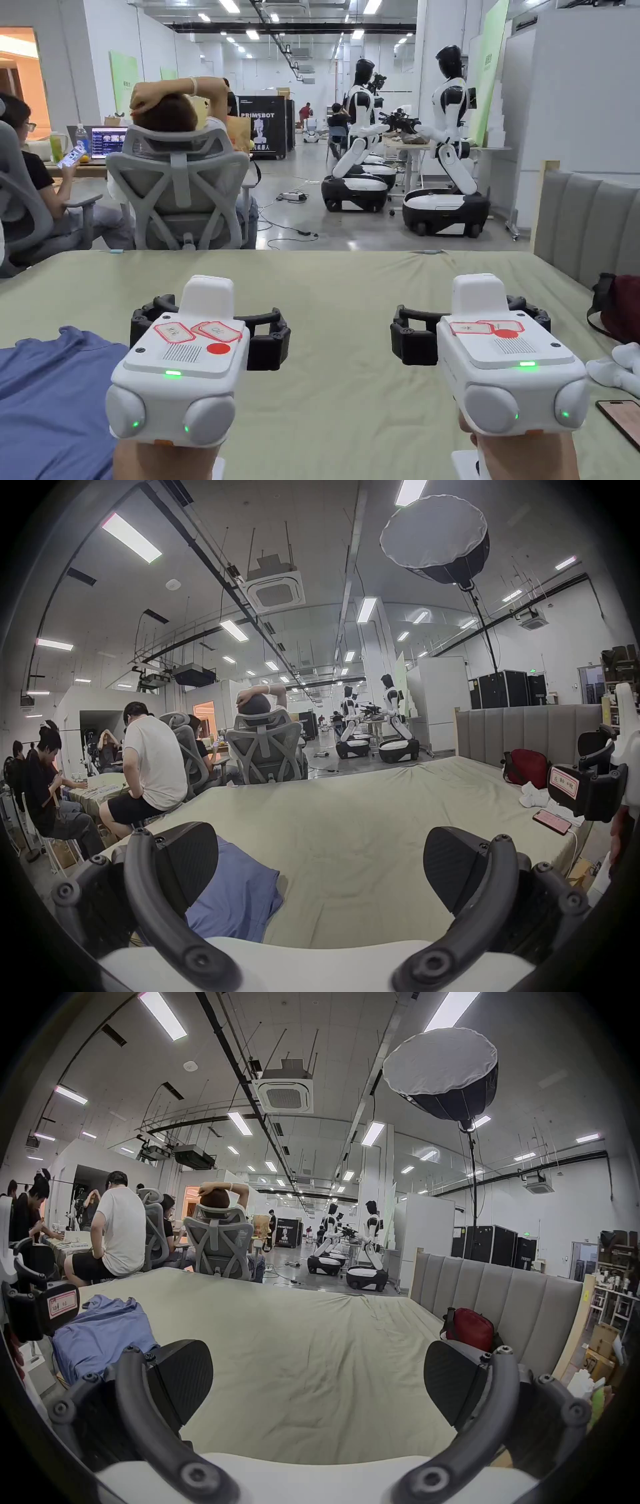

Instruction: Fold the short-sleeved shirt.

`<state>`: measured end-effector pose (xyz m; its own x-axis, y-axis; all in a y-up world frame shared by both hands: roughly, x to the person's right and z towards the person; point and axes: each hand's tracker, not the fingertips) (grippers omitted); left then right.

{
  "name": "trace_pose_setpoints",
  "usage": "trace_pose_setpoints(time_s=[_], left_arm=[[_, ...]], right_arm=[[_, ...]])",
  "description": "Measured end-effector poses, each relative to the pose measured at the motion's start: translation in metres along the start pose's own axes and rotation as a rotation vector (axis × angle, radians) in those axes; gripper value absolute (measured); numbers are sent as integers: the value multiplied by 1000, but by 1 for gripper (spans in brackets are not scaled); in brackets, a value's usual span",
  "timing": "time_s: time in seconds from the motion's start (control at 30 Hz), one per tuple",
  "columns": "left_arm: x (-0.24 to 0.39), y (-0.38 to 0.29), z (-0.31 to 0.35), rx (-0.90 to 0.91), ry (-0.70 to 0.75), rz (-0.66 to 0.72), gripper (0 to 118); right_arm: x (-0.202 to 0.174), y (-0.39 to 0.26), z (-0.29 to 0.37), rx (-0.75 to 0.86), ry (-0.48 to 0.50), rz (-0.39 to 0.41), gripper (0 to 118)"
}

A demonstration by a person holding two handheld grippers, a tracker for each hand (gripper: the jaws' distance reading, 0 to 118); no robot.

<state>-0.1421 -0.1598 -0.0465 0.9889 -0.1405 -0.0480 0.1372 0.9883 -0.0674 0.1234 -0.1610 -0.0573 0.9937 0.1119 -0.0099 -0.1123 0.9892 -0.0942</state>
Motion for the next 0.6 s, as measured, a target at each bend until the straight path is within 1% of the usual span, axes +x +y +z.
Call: trace_pose_setpoints(time_s=[0.6], left_arm=[[1,4,4,6,5,-6,118]], right_arm=[[0,1,1,2,0,2,118]])
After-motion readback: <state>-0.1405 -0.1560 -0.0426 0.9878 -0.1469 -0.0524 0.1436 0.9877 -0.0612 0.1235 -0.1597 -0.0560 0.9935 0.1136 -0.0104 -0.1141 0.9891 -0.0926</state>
